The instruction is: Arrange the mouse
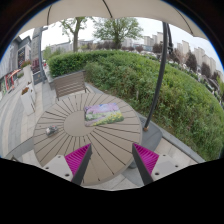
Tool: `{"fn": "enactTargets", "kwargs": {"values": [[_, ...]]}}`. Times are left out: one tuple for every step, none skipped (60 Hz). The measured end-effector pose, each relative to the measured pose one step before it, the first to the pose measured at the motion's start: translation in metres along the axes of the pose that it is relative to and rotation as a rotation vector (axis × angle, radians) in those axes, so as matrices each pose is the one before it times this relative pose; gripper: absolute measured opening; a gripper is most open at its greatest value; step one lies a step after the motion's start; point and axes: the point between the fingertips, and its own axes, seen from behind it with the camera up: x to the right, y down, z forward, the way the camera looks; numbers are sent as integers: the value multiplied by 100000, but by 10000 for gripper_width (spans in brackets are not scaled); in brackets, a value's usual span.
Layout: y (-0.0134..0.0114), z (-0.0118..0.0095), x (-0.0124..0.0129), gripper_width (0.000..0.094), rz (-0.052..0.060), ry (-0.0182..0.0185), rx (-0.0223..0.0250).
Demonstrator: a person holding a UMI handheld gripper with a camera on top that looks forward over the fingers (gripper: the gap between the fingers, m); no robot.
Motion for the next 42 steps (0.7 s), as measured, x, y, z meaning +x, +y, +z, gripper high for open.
{"fn": "enactTargets", "kwargs": {"values": [[-122, -1267, -701, 845, 87, -189, -31], [18, 41, -168, 846, -55, -279, -21], [47, 54, -232, 846, -79, -330, -144], [89, 77, -267, 847, -76, -351, -203], [283, 731, -1015, 848, -231, -171, -128], [66, 142, -477, 848, -43, -522, -245], [96, 121, -558, 850, -103, -504, -291], [113, 129, -568, 849, -149, -478, -367], [53, 345, -47, 848, -222, -596, -258], [338, -7, -619, 846, -311, -386, -101], [127, 143, -504, 847, -336, -559, -158], [105, 119, -521, 848, -368, -550, -184], [116, 127, -536, 846, -387, -540, -217], [134, 98, -575, 848, -385, -534, -175], [132, 234, -727, 847, -351, -655, -141], [156, 129, -634, 847, -407, -695, -145], [169, 138, -653, 846, -426, -720, -225], [197, 120, -697, 844, -477, -718, -298], [55, 308, -899, 846, -439, -738, -286], [185, 176, -772, 845, -500, -823, -324], [168, 184, -828, 845, -460, -863, -244], [143, 211, -836, 845, -474, -824, -135], [-25, 268, -884, 845, -415, -806, -42], [57, 227, -869, 845, -406, -864, 89], [33, 213, -865, 846, -367, -840, 184], [29, 226, -895, 846, -420, -806, 218], [31, 224, -872, 847, -490, -709, 240], [-139, 203, -841, 847, -551, -696, 55], [68, 415, -962, 847, -514, -549, 249], [16, 294, -903, 845, -481, -589, 289], [-34, 335, -899, 847, -360, -640, 359], [-31, 388, -920, 847, -241, -641, 368], [-38, 381, -896, 847, -112, -651, 333], [-10, 417, -898, 847, 3, -569, 209], [-92, 110, -760, 847, 40, -550, -76], [-15, 543, -945, 846, 115, -339, 6], [4, 481, -899, 846, 179, -403, -76], [25, 459, -860, 845, 184, -388, -49], [38, 500, -838, 846, 195, -349, -117], [65, 512, -827, 846, 141, -291, -201], [34, 512, -798, 846, 158, -202, -236], [149, 422, -657, 845, 27, -227, -14]]}}
